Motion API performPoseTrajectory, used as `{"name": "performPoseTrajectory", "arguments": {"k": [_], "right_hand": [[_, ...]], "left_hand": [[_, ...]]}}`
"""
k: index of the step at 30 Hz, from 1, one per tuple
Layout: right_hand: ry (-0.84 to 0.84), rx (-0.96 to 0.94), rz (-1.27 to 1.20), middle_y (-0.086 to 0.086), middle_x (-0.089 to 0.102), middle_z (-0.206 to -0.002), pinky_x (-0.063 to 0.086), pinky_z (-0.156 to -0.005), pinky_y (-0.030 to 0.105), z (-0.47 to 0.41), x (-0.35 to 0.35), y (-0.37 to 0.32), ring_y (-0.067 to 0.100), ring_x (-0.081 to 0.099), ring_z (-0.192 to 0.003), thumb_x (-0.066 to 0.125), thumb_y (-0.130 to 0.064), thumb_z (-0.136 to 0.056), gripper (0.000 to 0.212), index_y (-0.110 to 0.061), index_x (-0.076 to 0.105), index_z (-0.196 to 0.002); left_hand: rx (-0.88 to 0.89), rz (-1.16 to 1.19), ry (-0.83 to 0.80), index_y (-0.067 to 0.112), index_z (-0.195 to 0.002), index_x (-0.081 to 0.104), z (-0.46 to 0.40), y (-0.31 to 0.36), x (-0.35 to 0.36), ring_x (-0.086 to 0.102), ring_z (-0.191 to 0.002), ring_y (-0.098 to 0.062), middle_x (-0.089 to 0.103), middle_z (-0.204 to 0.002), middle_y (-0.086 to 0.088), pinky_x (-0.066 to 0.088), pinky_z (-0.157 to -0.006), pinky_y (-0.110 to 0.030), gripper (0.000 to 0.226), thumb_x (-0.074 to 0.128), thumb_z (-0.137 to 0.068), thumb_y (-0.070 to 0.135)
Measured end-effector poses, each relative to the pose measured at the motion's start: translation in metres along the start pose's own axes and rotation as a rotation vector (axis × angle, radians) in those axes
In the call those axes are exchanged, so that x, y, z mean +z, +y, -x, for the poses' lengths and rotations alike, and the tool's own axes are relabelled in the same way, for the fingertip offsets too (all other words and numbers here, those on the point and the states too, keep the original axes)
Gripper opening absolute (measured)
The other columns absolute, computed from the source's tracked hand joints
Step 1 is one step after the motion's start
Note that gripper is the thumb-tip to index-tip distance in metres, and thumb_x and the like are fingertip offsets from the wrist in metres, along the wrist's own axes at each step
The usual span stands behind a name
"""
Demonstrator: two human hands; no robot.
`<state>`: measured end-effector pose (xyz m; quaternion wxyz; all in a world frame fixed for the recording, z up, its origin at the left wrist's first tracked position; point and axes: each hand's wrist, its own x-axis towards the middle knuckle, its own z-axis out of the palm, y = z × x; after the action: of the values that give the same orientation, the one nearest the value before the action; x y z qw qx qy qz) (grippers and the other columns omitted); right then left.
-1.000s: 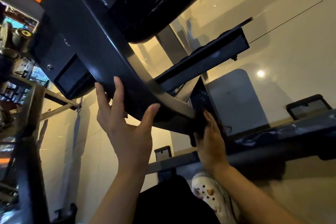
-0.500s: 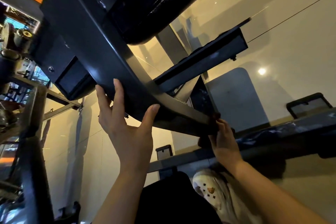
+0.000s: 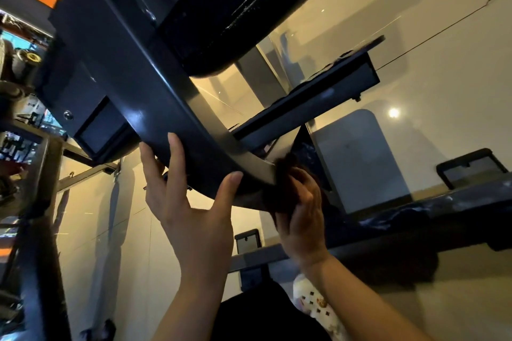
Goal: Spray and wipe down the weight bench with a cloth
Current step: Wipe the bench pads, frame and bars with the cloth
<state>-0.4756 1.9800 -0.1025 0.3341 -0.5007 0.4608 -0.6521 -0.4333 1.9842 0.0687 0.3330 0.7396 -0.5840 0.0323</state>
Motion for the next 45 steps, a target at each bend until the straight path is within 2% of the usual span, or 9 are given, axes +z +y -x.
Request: {"name": "performPoseTrajectory", "arguments": {"k": [6,10,14,20,26,31,35,40,45], "right_hand": [[-0.446,0.456,0.153,0.011,0.040,-0.147,0.025,-0.114,0.032,0.023,-0.056,0.086,0.027,0.037,-0.139,0.063,-0.004,-0.090,0.060,-0.006,0.036,-0.144],[-0.485,0.560,0.044,0.008,0.036,-0.151,0.021,-0.115,0.028,0.019,-0.062,0.082,0.019,0.030,-0.142,0.059,-0.003,-0.092,0.064,-0.016,0.028,-0.146],[-0.329,0.414,-0.060,0.003,0.030,-0.154,0.030,-0.116,0.048,0.013,-0.040,0.030,0.021,0.027,-0.143,0.060,-0.004,-0.090,0.068,-0.030,0.025,-0.142],[-0.051,-0.228,-0.082,0.008,0.039,-0.147,0.032,-0.116,0.040,-0.051,0.012,-0.078,0.027,0.035,-0.141,0.041,-0.025,-0.101,0.041,-0.011,0.034,-0.139],[0.124,-0.344,0.137,0.011,0.043,-0.141,0.035,-0.112,0.040,-0.044,0.028,-0.059,0.029,0.042,-0.133,0.037,-0.030,-0.105,0.036,-0.012,0.039,-0.136],[-0.047,0.004,0.207,0.010,0.031,-0.148,0.034,-0.112,0.043,0.019,-0.002,0.036,0.027,0.032,-0.137,0.037,-0.037,-0.103,0.051,-0.025,0.018,-0.149],[-0.259,0.350,0.280,0.013,0.032,-0.154,0.039,-0.110,0.046,0.040,-0.034,0.073,0.026,0.032,-0.140,0.050,-0.018,-0.097,0.063,-0.022,0.018,-0.152],[-0.427,0.533,0.220,0.007,0.029,-0.157,0.026,-0.108,0.028,0.027,-0.054,0.065,0.027,0.033,-0.142,0.047,-0.014,-0.100,0.058,-0.017,0.022,-0.152],[-0.339,0.590,0.031,0.006,0.060,-0.128,0.037,-0.092,0.016,0.014,-0.066,0.008,0.029,0.053,-0.123,0.042,-0.021,-0.102,0.034,-0.018,0.051,-0.135]], "left_hand": [[0.004,-0.003,0.003,0.055,-0.135,0.025,-0.002,0.001,-0.001,0.015,-0.133,0.012,0.013,-0.155,0.018,0.032,-0.113,-0.037,0.082,0.073,-0.070,0.042],[0.003,0.027,-0.003,0.049,-0.137,0.029,-0.002,0.003,-0.003,0.018,-0.134,0.007,0.015,-0.154,0.016,0.034,-0.113,-0.043,0.085,0.082,-0.072,0.034],[0.021,0.022,0.009,0.052,-0.134,0.031,-0.004,0.002,-0.005,0.018,-0.127,0.016,0.017,-0.153,0.018,0.033,-0.109,-0.032,0.081,0.077,-0.069,0.037],[0.058,0.104,0.029,0.057,-0.125,0.042,-0.009,-0.002,-0.013,0.028,-0.128,0.017,0.025,-0.141,0.030,0.039,-0.096,-0.009,0.054,0.072,-0.081,0.045],[0.044,0.118,0.010,0.055,-0.125,0.041,-0.009,-0.004,-0.013,0.024,-0.133,0.016,0.020,-0.141,0.033,0.038,-0.111,-0.033,0.038,0.040,-0.087,0.052],[0.103,0.022,-0.087,0.058,-0.139,0.030,-0.007,-0.010,-0.017,0.013,-0.143,0.003,0.008,-0.152,0.028,0.034,-0.112,-0.050,0.054,0.048,-0.088,0.051],[0.120,-0.052,-0.189,0.056,-0.145,0.016,-0.002,-0.013,-0.025,0.007,-0.147,-0.002,0.001,-0.155,0.027,0.031,-0.114,-0.050,0.071,0.055,-0.087,0.049],[-0.005,-0.088,-0.176,0.048,-0.136,0.020,0.021,0.004,-0.030,0.032,-0.114,0.023,0.027,-0.136,0.022,0.034,-0.090,-0.009,0.072,0.067,-0.086,0.026],[0.065,-0.056,-0.435,0.056,-0.122,0.034,0.043,0.006,-0.039,0.040,-0.109,0.020,0.031,-0.114,0.048,0.042,-0.076,-0.002,0.052,0.062,-0.081,0.040]]}}
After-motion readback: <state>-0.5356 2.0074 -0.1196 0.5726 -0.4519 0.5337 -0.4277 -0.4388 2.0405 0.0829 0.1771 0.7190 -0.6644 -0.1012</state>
